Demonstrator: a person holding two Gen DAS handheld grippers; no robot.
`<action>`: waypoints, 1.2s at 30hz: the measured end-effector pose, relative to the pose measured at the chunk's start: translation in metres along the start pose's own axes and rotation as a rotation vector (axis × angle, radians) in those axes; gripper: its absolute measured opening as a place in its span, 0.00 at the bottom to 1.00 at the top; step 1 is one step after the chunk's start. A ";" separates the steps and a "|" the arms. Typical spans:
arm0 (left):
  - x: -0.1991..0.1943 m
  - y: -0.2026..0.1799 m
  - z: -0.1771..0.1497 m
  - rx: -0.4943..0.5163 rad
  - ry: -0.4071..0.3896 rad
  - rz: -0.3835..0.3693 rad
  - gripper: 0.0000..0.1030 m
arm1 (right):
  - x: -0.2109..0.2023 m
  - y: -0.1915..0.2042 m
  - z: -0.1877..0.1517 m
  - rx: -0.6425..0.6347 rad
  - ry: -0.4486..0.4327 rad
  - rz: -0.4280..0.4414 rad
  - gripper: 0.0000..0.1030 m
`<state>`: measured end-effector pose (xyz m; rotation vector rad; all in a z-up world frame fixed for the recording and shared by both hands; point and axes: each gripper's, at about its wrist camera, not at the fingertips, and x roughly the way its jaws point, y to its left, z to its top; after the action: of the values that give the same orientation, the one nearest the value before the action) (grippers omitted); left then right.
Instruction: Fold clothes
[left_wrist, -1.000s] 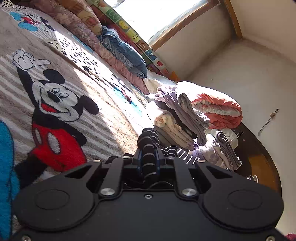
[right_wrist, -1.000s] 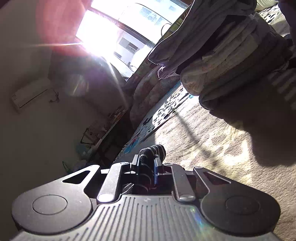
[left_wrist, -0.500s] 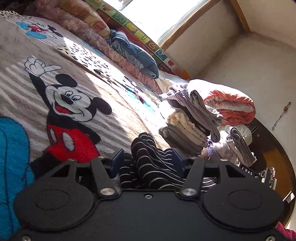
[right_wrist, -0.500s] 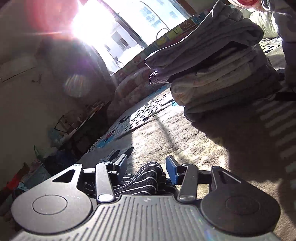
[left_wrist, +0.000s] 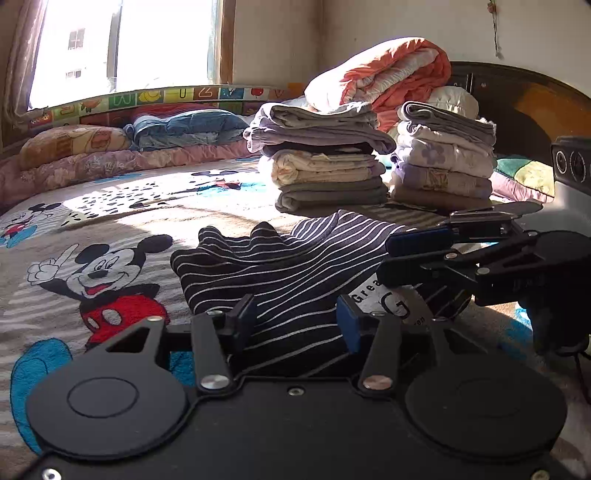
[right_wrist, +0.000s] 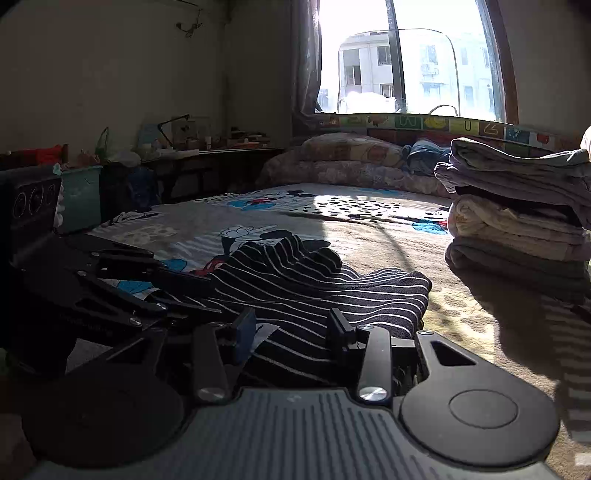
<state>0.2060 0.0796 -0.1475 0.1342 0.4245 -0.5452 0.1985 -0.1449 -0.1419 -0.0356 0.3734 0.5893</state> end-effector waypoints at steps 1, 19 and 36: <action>0.004 0.000 -0.004 0.012 0.014 0.007 0.46 | 0.002 -0.001 -0.005 0.010 0.009 -0.003 0.41; -0.014 -0.011 -0.003 -0.025 -0.002 0.081 0.46 | -0.021 0.021 -0.001 -0.068 0.016 -0.052 0.41; -0.006 -0.029 -0.023 -0.039 0.077 0.127 0.47 | -0.011 -0.002 -0.028 0.172 0.057 -0.052 0.38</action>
<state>0.1782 0.0635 -0.1665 0.1445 0.4979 -0.4072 0.1816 -0.1560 -0.1647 0.1025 0.4758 0.5038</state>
